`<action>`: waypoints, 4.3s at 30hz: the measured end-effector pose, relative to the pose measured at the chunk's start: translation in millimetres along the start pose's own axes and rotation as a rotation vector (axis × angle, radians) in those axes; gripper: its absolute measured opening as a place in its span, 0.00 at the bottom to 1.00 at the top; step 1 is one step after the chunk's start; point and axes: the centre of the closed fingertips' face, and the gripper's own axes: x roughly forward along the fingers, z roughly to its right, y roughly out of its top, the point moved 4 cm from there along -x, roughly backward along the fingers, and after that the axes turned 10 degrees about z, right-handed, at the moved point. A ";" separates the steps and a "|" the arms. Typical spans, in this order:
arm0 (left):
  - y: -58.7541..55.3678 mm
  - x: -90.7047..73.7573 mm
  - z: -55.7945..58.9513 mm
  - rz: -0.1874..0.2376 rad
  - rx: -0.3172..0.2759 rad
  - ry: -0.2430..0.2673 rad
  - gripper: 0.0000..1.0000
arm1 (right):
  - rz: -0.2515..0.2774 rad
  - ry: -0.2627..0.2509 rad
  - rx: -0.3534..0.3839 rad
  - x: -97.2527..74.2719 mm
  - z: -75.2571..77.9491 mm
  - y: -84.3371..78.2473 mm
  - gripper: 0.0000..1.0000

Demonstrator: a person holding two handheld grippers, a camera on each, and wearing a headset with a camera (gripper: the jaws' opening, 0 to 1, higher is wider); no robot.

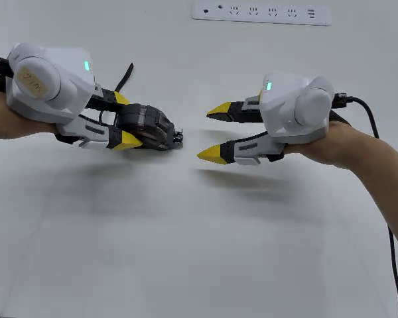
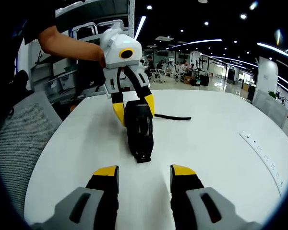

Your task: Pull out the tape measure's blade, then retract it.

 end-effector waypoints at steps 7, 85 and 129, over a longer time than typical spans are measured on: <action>-0.3 0.7 0.4 -0.009 0.002 -0.002 0.31 | -0.006 0.013 -0.008 12.2 2.6 -1.9 0.37; -4.8 -0.6 -2.5 -0.003 0.007 -0.068 0.28 | -0.087 0.116 -0.132 33.0 4.6 -9.5 0.12; -4.7 -1.0 -3.6 -0.003 0.011 -0.083 0.28 | -0.118 0.119 -0.094 -17.7 12.4 -28.0 0.12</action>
